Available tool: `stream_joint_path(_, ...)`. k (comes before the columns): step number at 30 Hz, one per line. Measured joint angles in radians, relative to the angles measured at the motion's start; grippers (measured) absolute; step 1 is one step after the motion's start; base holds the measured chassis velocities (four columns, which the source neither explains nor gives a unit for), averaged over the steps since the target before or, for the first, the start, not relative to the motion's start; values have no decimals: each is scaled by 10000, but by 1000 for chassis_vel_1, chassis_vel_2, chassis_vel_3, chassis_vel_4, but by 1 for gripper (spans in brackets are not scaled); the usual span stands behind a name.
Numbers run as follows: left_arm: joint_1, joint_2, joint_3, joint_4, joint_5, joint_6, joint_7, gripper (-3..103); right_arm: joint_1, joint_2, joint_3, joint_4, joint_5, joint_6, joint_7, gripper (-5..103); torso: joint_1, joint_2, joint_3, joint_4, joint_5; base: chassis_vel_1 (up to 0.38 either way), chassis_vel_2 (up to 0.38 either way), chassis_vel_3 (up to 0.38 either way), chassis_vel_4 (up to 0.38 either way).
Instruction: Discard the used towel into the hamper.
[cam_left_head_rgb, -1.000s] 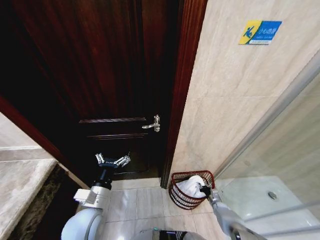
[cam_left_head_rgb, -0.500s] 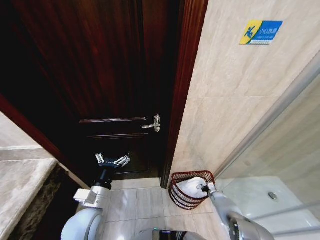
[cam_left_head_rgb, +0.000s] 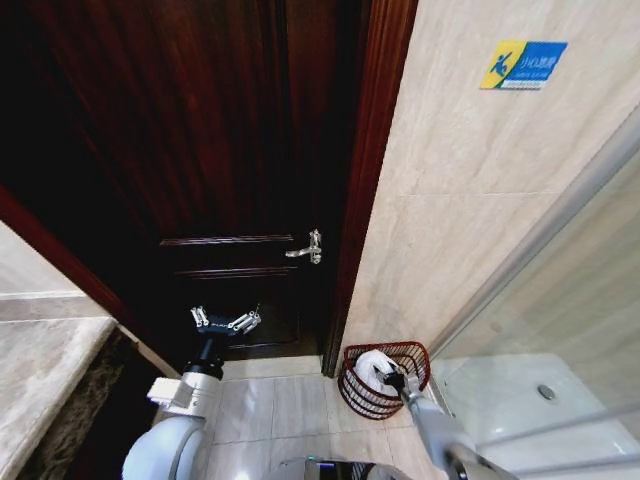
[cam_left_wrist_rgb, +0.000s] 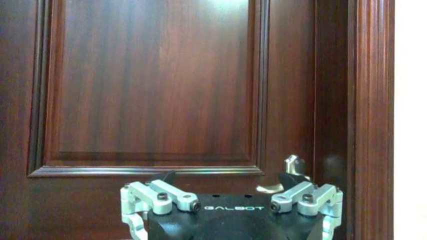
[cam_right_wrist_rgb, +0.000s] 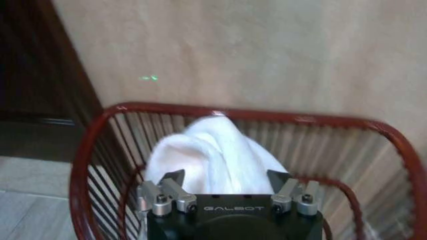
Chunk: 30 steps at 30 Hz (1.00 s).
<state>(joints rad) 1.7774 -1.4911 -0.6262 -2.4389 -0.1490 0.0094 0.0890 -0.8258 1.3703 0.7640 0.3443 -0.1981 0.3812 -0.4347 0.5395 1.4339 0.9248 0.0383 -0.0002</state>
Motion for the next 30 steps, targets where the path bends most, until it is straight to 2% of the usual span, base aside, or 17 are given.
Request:
stream_joint_path(1,0,-1,0,0,0,0,1,100,-598,-133,-80,790,460,-422,-250,86,0,0,0,-1,3,0,0,0,0)
stream_joint_path(2,0,-1,0,0,0,0,1,100,-598,-133,-80,790,460,-422,-250,86,0,0,0,-1,3,0,0,0,0)
stream_joint_path(4,0,1,0,0,0,0,0,100,-1331,-263,-154,1814,711,-552,-444,96,0,0,0,-7,1,0,0,0,0)
stream_joint_path(5,0,0,0,0,0,0,0,100,-1827,-325,-152,2587,755,-383,-402,99,-1,1,0,-6,1,0,0,0,0)
stream_joint_path(6,0,0,0,0,0,0,0,100,-1827,-325,-152,2587,755,-383,-402,99,-1,1,0,-6,1,0,0,0,0)
stream_joint_path(9,0,0,0,0,0,0,0,100,-2568,-331,-38,3741,883,597,234,100,-1,1,-1,0,5,0,0,0,0)
stream_joint_path(10,0,0,0,0,0,0,0,100,-3018,-328,-35,4475,1211,820,445,100,-1,0,-1,3,4,0,0,0,0)
stream_joint_path(12,0,0,0,0,0,0,0,100,-3173,-326,-44,4718,1343,828,504,100,-1,0,-1,3,2,0,0,0,0)
stream_joint_path(13,1,0,0,0,0,0,0,100,-3664,-320,-80,5460,1696,793,670,100,-1,1,-1,2,-1,0,0,0,0)
stream_joint_path(14,0,0,0,0,0,0,0,100,-4377,-282,-115,6563,2225,589,853,100,-1,0,0,-2,3,0,0,0,0)
stream_joint_path(15,0,0,0,0,0,0,0,100,-4377,-282,-115,6563,2225,589,853,100,-1,0,0,-2,3,0,0,0,0)
stream_joint_path(18,0,0,0,0,0,0,1,100,-5912,-223,-130,9324,3444,-279,1015,100,-2,1,-2,-3,-5,0,0,0,0)
stream_joint_path(20,0,0,0,0,0,0,0,100,-6152,-205,-116,9769,3618,-421,1084,100,-2,1,-2,-2,-3,0,0,0,0)
stream_joint_path(21,0,-1,-1,0,0,0,-1,100,-6802,-110,-19,11072,4012,-681,1342,100,-2,1,-1,1,6,0,0,0,0)
stream_joint_path(25,0,0,-1,0,0,0,0,100,-7553,19,159,12504,4427,-877,1575,100,-1,1,-1,2,-3,0,0,0,0)
stream_joint_path(27,0,0,0,0,0,0,1,100,-8776,351,381,14492,4953,-1072,1784,100,-1,1,-1,0,-2,0,0,0,0)
stream_joint_path(30,1,0,1,1,0,0,5,100,-9674,814,483,16084,4838,-1098,2136,100,-1,1,-1,-2,0,0,0,0,0)
